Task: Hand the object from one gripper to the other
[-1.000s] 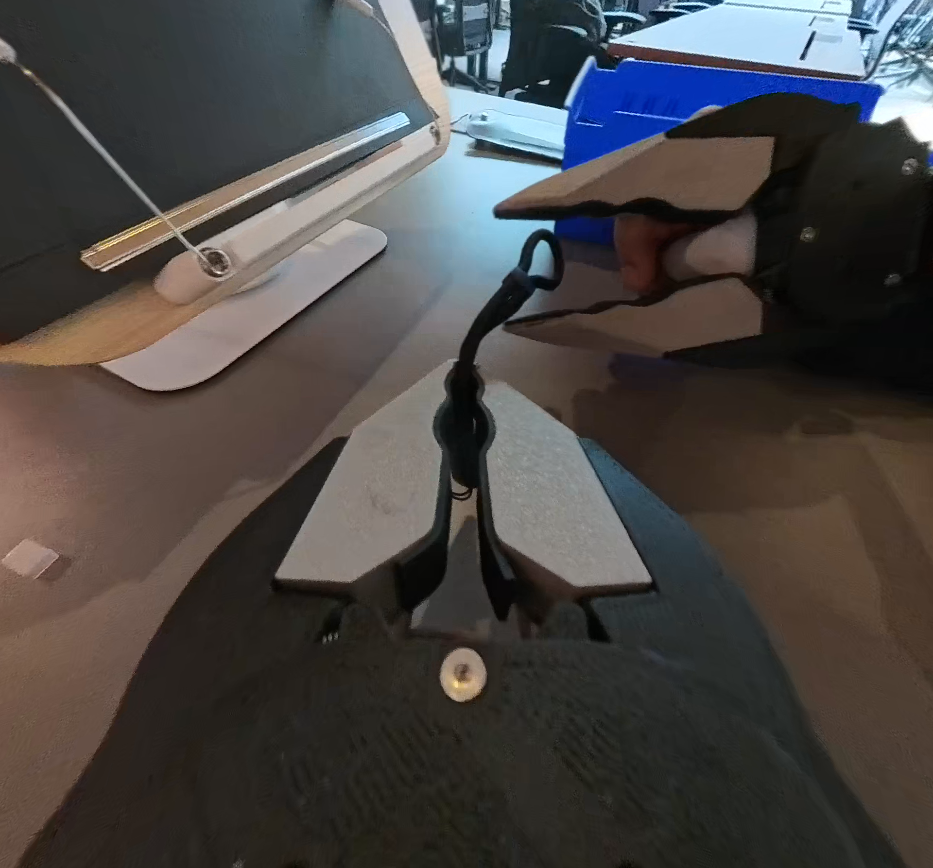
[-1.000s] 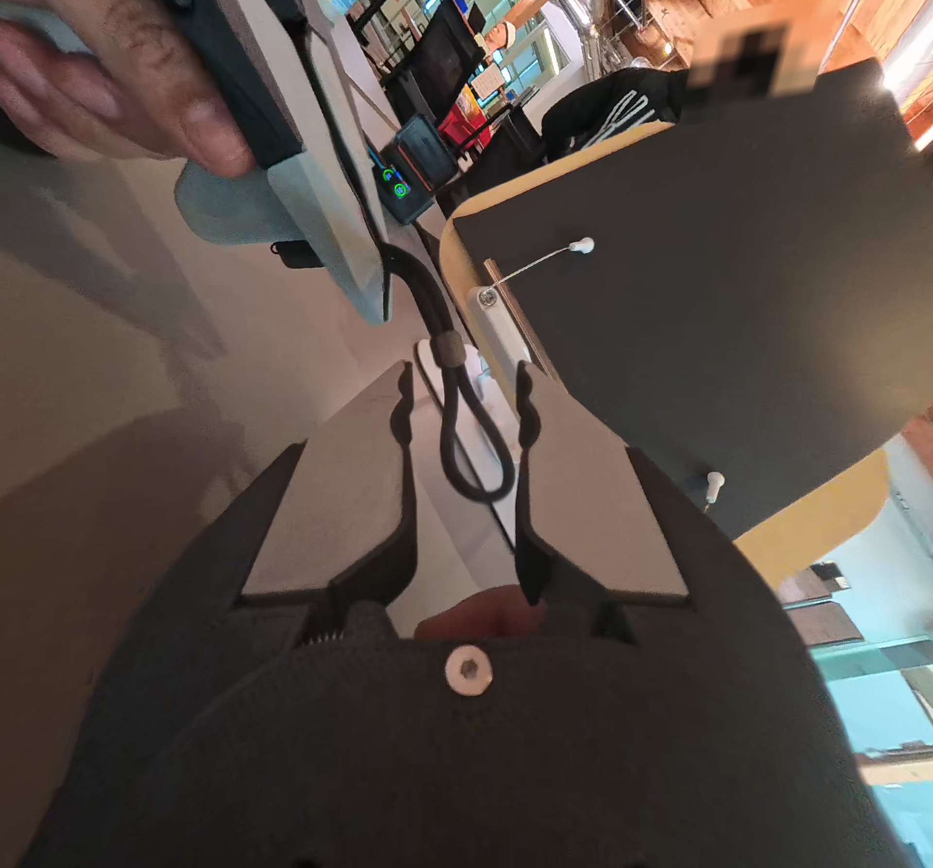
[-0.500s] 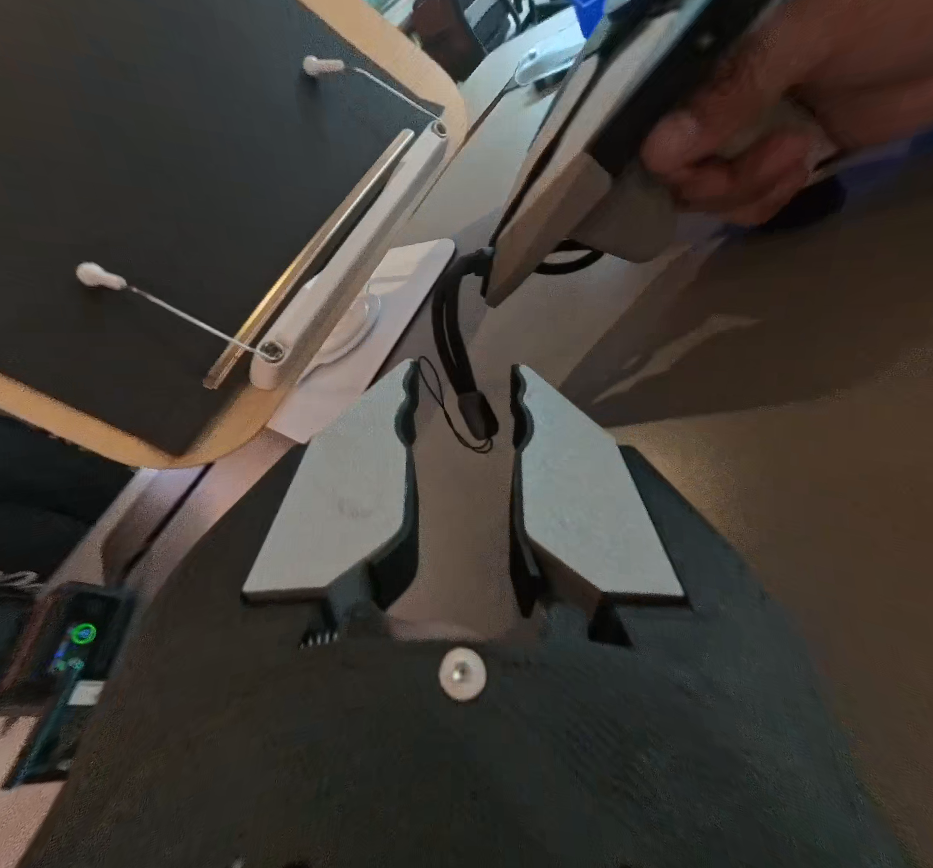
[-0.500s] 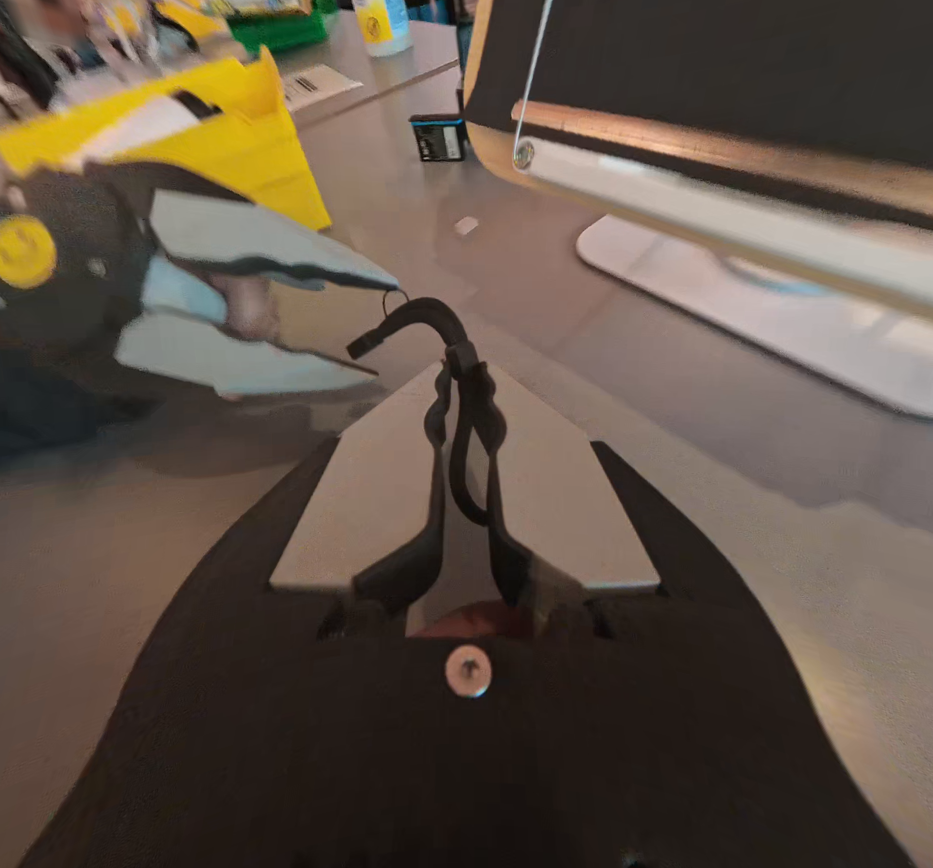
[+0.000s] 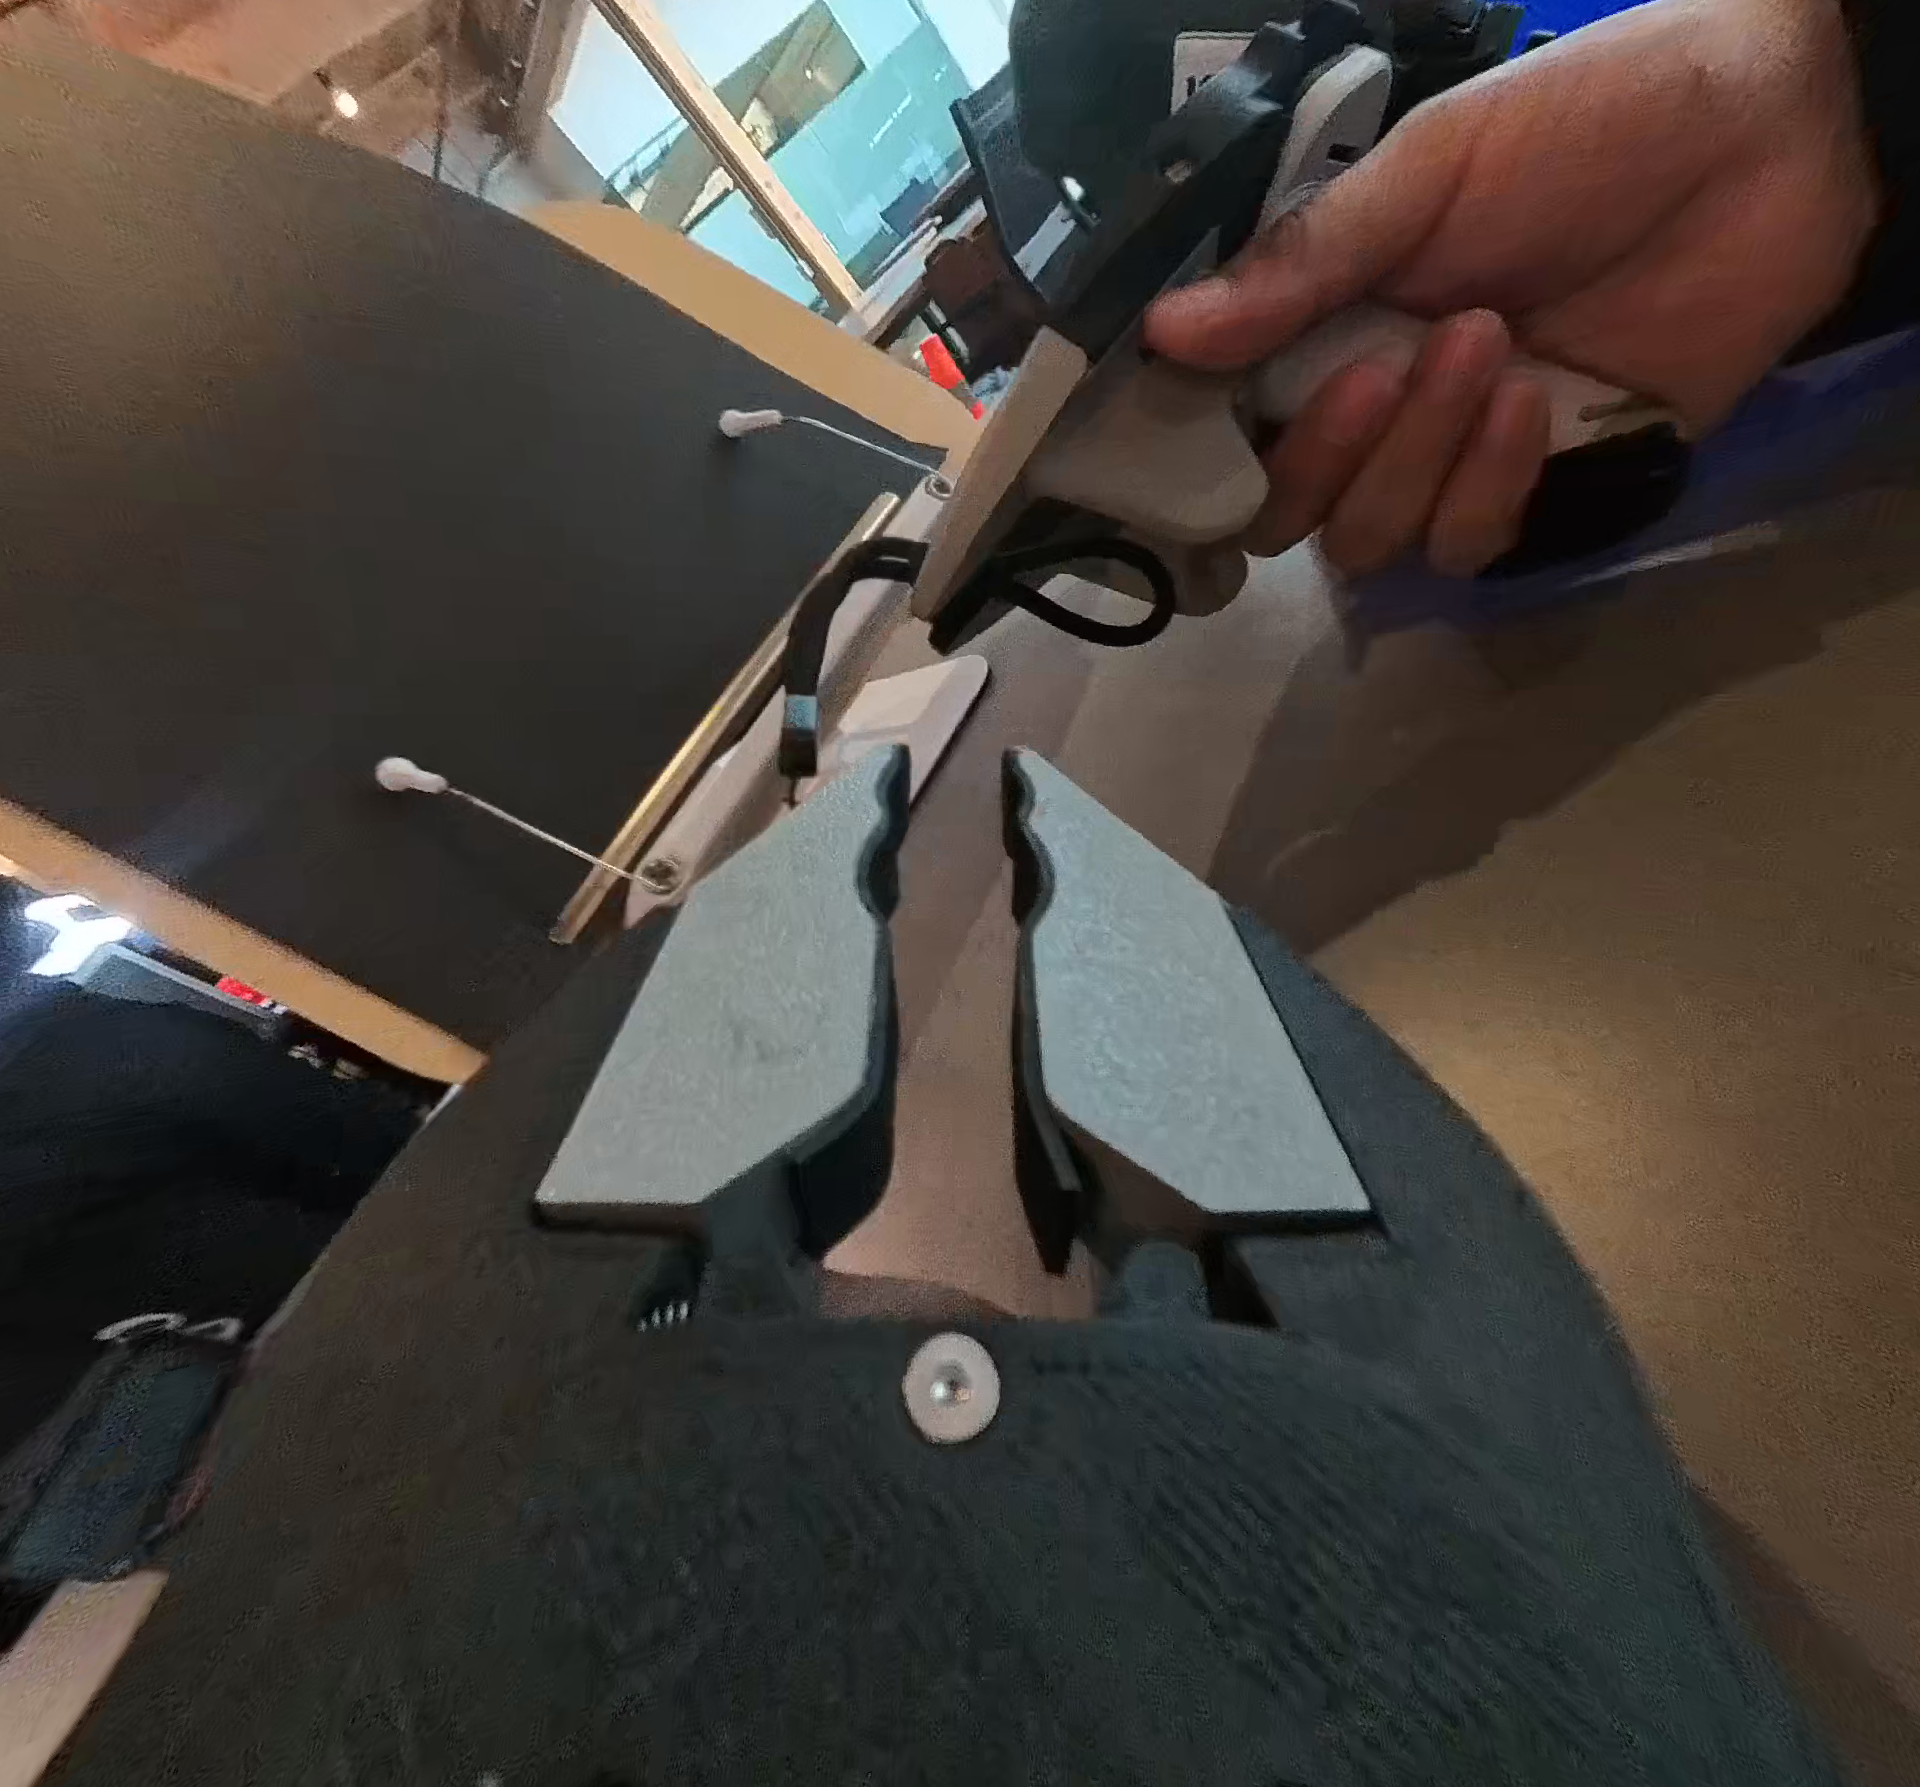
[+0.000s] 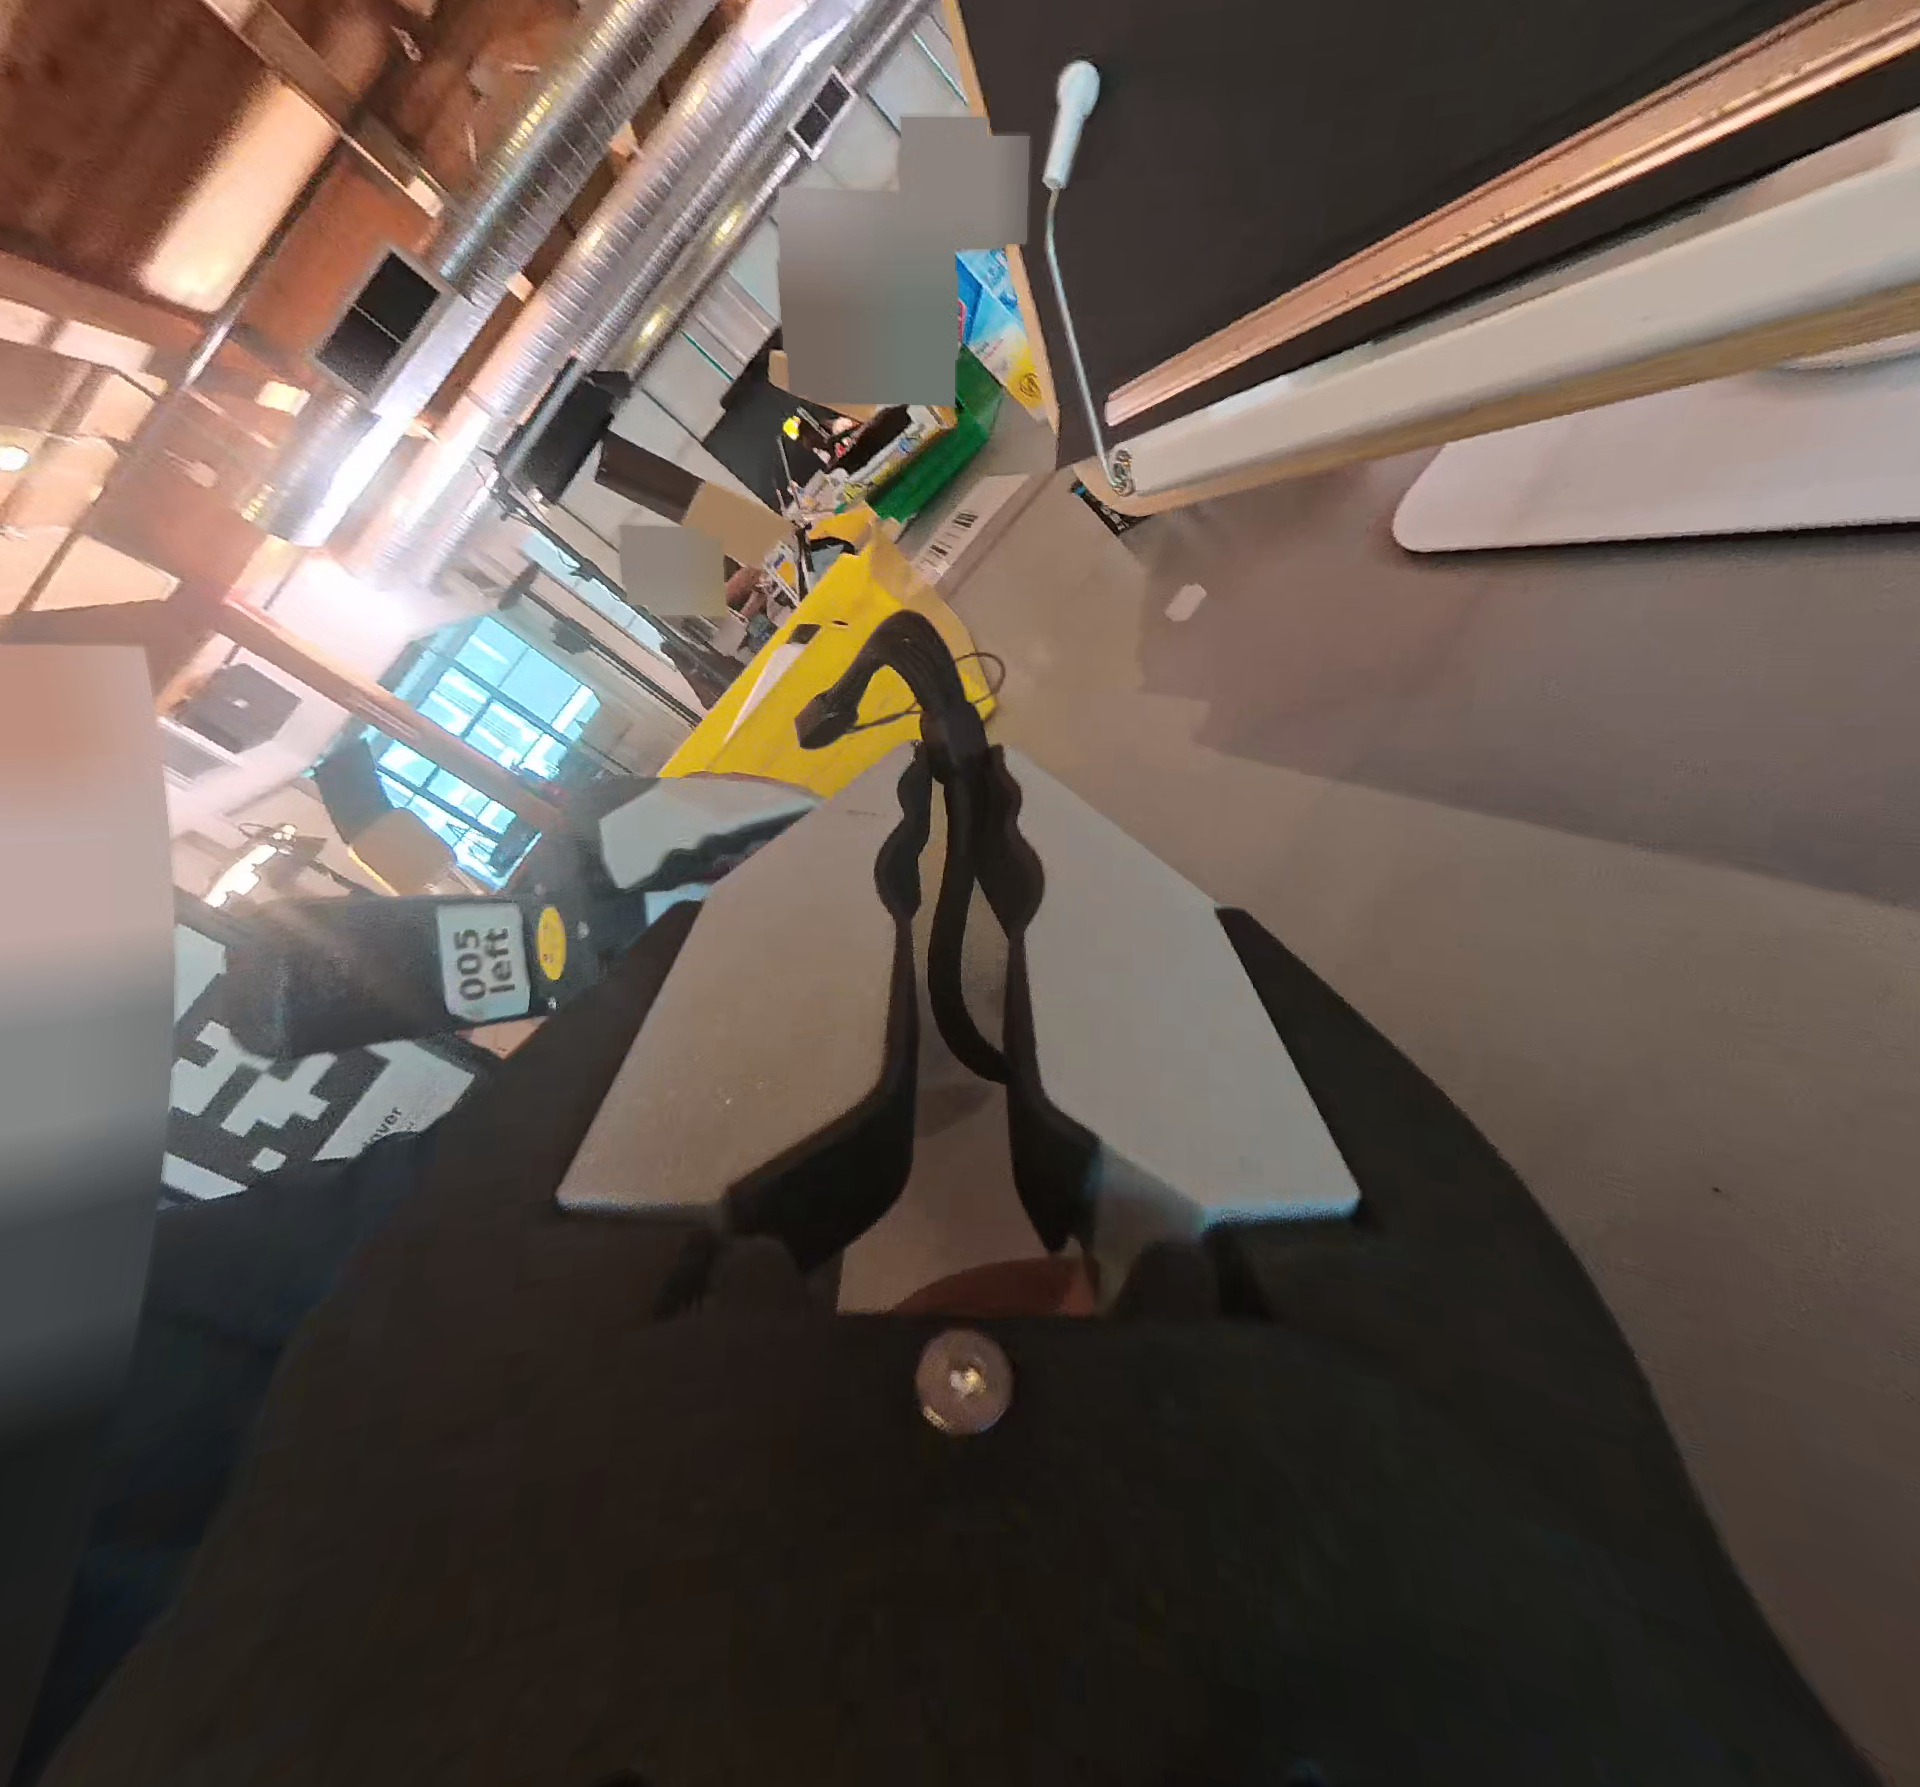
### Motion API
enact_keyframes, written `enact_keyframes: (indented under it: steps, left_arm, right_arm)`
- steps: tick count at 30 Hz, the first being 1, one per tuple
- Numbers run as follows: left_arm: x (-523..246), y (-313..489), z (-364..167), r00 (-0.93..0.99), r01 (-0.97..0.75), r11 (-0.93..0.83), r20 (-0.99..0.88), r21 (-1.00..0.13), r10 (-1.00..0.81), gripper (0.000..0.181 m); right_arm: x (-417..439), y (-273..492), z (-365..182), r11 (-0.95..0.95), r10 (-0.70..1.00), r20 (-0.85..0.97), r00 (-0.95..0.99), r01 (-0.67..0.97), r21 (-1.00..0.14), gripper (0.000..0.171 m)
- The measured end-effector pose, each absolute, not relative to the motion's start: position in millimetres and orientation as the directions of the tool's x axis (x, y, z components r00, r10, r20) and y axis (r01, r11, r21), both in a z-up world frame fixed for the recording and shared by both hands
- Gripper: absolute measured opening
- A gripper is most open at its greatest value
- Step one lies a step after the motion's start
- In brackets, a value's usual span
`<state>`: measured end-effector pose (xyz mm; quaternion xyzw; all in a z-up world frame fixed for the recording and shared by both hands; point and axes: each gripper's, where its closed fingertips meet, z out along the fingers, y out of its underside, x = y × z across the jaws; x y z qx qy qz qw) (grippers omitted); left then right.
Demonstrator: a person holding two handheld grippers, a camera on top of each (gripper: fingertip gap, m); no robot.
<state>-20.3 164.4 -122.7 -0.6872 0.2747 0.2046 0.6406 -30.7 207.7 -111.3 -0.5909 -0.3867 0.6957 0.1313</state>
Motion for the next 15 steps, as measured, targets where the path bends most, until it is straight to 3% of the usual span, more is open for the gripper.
enact_keyframes:
  steps: [5, 9, 15]
  left_arm:
    - [-10, 168, -145, 0.857, -0.483, -0.104, -0.444, -0.870, -0.261, 0.019]
    - [-8, 167, -138, 0.873, -0.440, -0.069, -0.409, -0.895, -0.265, 0.019]
    - [0, 160, -123, 0.911, -0.237, -0.030, -0.212, -0.971, -0.353, 0.021]
  right_arm:
    - [-28, 191, -92, -0.680, 0.585, -0.713, -0.387, 0.245, -0.691, 0.007]
    - [-26, 174, -84, -0.672, 0.554, -0.695, -0.458, 0.248, -0.698, 0.007]
    - [-23, 154, -83, -0.640, 0.524, -0.671, -0.525, 0.277, -0.717, 0.007]
